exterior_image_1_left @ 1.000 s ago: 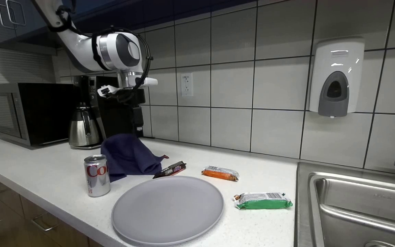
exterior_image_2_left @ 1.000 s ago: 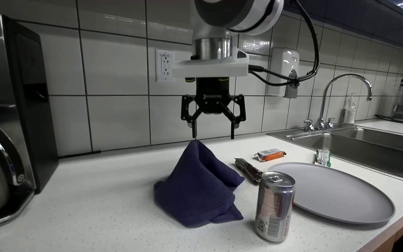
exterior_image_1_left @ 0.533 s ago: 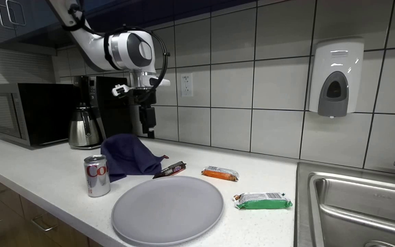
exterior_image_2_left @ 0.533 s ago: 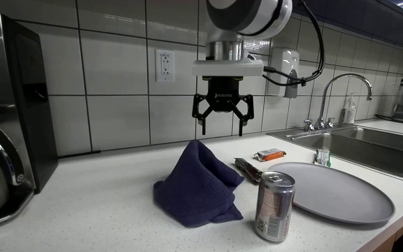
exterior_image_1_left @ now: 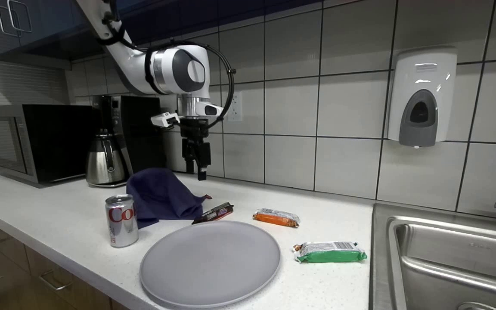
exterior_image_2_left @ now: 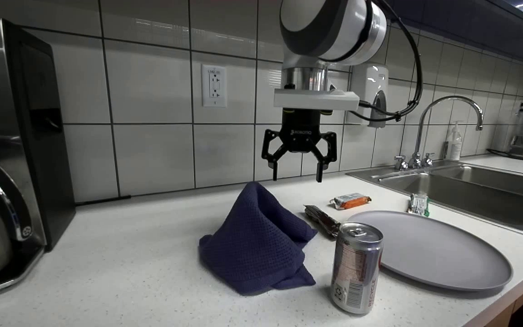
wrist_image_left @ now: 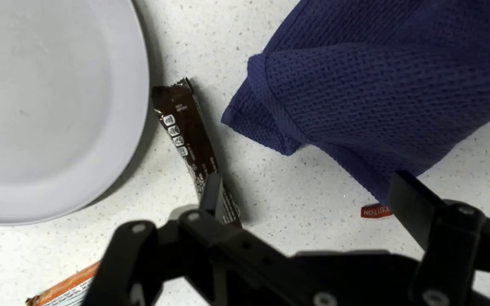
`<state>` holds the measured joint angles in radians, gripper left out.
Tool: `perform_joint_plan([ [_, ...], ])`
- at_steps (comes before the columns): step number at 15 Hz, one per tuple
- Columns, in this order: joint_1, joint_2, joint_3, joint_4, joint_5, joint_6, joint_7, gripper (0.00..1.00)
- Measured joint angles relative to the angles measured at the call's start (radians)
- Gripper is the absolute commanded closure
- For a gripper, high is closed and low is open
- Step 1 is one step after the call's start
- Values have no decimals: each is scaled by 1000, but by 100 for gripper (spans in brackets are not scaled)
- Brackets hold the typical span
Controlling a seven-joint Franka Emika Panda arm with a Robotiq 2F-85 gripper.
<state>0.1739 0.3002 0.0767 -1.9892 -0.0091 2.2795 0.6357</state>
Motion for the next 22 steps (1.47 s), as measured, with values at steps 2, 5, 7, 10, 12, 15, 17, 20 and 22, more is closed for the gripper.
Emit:
perform_joint_plan([
  [2, 0, 12, -2, -2, 0, 7, -29, 0],
  [5, 0, 21, -6, -11, 0, 17, -54, 0],
  [7, 0, 21, -13, -22, -2, 27, -61, 0],
  [10, 0, 21, -27, -37, -6, 38, -65, 0],
  [12, 0, 20, -38, -50, -11, 47, -66, 0],
  [15, 0, 20, -52, -77, -23, 77, -66, 0],
  [17, 0, 21, -61, -96, -38, 101, -66, 0],
  [20, 0, 24, -77, -116, -57, 135, -66, 0],
  [22, 0, 33, -84, -121, -59, 156, -66, 0],
])
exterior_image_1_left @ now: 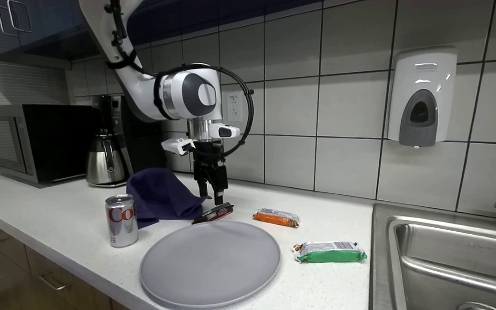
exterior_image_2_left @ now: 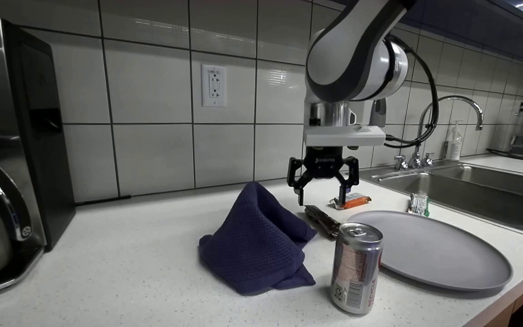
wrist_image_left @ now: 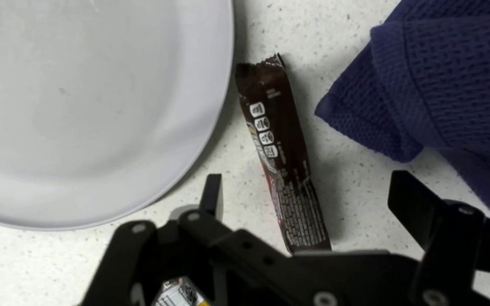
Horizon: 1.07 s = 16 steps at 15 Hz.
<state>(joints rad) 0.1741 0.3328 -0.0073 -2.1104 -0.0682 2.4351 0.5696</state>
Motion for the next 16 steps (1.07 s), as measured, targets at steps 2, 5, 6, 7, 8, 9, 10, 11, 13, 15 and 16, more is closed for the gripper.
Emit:
perform_joint_plan([
  [2, 0, 15, -3, 0, 0, 18, 0, 0],
  [5, 4, 43, -4, 1, 0, 45, 0, 0],
  [6, 7, 53, -4, 3, 0, 52, 1, 0],
  [7, 10, 61, -4, 4, 1, 55, 1, 0],
  [8, 12, 69, -4, 6, 1, 56, 2, 0],
  [9, 12, 73, -4, 8, 1, 58, 2, 0],
  [10, 12, 75, -4, 10, 1, 58, 2, 0],
  [11, 12, 75, -4, 11, 1, 58, 2, 0],
  [13, 12, 75, -4, 13, 1, 58, 2, 0],
  [15, 12, 75, -4, 13, 1, 58, 2, 0],
  [16, 12, 75, -4, 13, 1, 58, 2, 0],
])
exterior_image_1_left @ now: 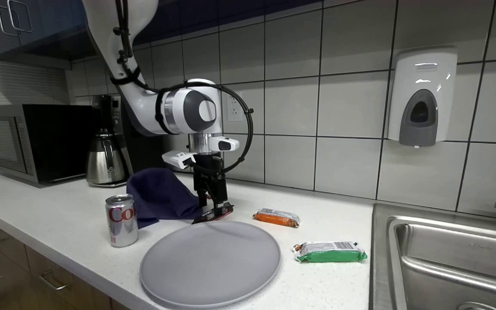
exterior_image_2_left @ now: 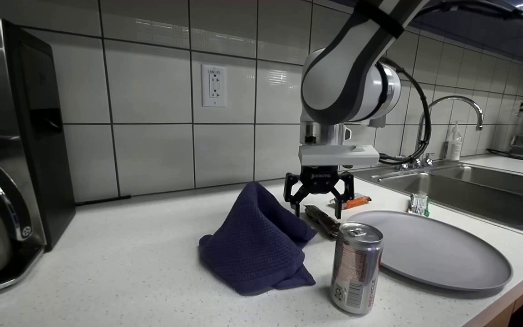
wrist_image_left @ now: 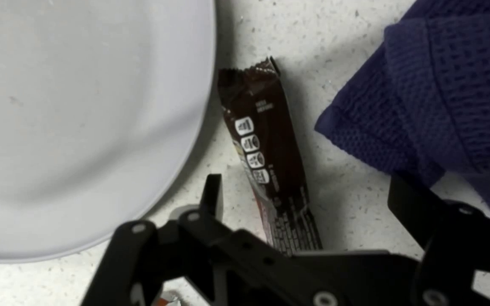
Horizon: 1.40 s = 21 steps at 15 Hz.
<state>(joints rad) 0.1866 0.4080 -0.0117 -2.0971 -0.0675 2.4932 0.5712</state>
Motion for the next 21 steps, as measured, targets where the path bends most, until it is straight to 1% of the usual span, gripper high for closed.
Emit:
perform_joint_plan([
  [19, 0, 6, -2, 0, 1, 0, 0, 0],
  [20, 0, 8, -3, 0, 1, 0, 0, 16],
  [21, 0, 11, -4, 0, 1, 0, 0, 26],
])
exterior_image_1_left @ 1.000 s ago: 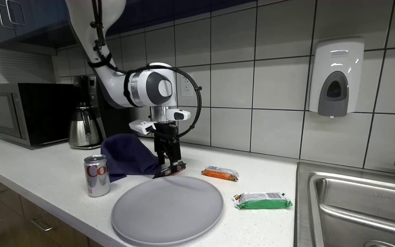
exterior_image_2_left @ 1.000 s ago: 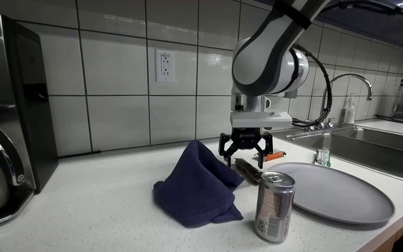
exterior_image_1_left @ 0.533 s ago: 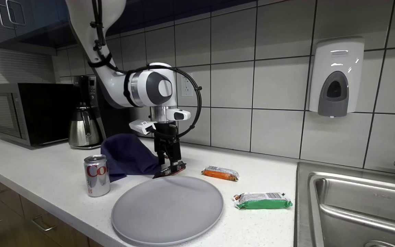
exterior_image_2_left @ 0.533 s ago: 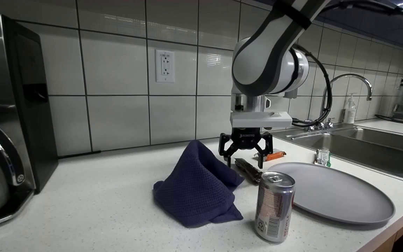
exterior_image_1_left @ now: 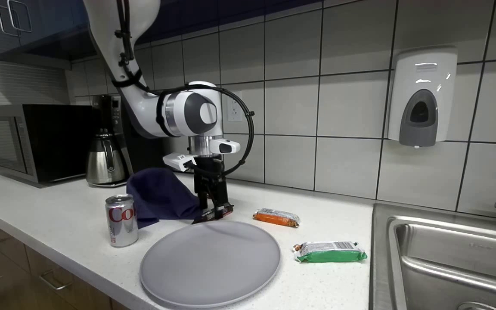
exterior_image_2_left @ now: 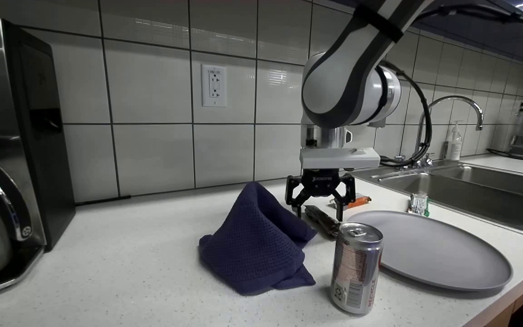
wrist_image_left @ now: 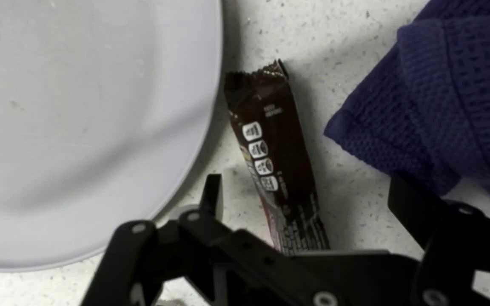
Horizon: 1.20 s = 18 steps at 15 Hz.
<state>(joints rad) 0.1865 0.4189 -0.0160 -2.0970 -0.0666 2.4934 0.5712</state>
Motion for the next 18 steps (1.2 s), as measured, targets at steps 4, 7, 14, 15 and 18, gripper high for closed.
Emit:
perform_joint_plan([
  [4, 0, 10, 0, 0, 0, 14, -1, 58],
  [7, 0, 10, 0, 4, 0, 20, -1, 81],
  [14, 0, 9, -2, 13, 0, 24, -1, 96],
  [15, 0, 9, -3, 14, 0, 25, -1, 96],
  [18, 0, 1, -10, 18, 0, 26, -2, 96],
])
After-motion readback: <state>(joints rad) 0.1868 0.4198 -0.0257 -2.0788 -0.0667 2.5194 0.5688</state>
